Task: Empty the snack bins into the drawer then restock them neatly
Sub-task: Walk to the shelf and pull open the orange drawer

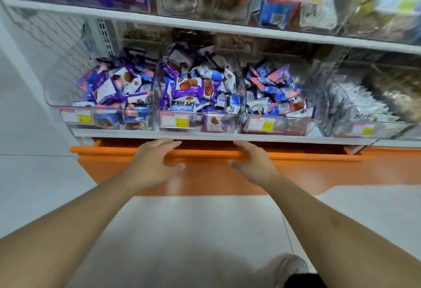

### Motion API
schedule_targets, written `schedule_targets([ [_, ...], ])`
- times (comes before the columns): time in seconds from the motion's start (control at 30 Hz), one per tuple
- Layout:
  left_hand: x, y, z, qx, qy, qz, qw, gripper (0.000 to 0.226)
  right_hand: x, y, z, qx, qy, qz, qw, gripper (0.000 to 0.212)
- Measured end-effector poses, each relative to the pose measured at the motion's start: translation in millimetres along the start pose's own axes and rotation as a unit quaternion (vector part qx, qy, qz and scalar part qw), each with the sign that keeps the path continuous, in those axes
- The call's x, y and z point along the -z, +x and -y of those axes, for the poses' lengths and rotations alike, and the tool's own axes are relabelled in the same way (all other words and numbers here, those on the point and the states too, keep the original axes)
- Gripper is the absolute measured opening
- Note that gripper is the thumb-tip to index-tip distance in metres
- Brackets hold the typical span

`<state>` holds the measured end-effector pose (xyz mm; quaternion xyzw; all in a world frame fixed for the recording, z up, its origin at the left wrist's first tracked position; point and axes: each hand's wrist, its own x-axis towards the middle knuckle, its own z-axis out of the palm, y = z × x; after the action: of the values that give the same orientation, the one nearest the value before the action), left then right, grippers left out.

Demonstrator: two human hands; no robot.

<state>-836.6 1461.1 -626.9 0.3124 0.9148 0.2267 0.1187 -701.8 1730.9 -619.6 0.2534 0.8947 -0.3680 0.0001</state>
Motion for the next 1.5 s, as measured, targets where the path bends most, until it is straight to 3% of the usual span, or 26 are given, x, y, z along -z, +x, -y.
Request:
schedule_targets([
  [0.1, -20.8, 13.6, 12.4, 0.015, 0.006, 0.035, 0.999, 0.089, -12.4, 14.3, -21.9, -0.003, 0.007, -0.022, 1.0, 0.058],
  [0.17, -31.0, 12.1, 17.7, 0.021, 0.004, 0.01, 1.0, 0.093, -18.7, 14.4, -29.6, 0.029, -0.005, -0.048, 0.998, 0.052],
  [0.27, -41.0, 0.8, 18.4, 0.023, -0.006, -0.01, 1.0, 0.084, -22.1, 7.9, -35.8, 0.047, -0.008, -0.062, 0.997, 0.046],
  [0.47, -39.7, -44.2, 7.3, 0.035, -0.022, 0.002, 0.999, 0.061, -15.8, -26.2, -35.9, -0.011, -0.019, -0.047, 0.999, 0.029],
  [0.7, -47.1, -102.2, 3.1, 0.031, -0.057, 0.015, 0.998, 0.055, -16.4, -85.8, -39.2, -0.022, -0.055, -0.015, 0.998, 0.02],
  [0.97, -61.8, -152.2, -12.9, 0.076, -0.092, 0.024, 0.993, 0.027, -22.8, -146.1, -46.4, -0.055, -0.035, -0.004, 0.998, 0.015],
  [1.1, -67.5, -164.6, -22.3, 0.092, -0.102, 0.024, 0.99, 0.033, -24.7, -162.6, -49.1, -0.06, -0.034, 0.01, 0.998, 0.016],
  [1.5, -67.1, -173.8, -23.6, 0.126, -0.147, 0.056, 0.98, 0.024, -26.0, -171.2, -53.5, -0.087, -0.036, 0.03, 0.995, 0.018],
])
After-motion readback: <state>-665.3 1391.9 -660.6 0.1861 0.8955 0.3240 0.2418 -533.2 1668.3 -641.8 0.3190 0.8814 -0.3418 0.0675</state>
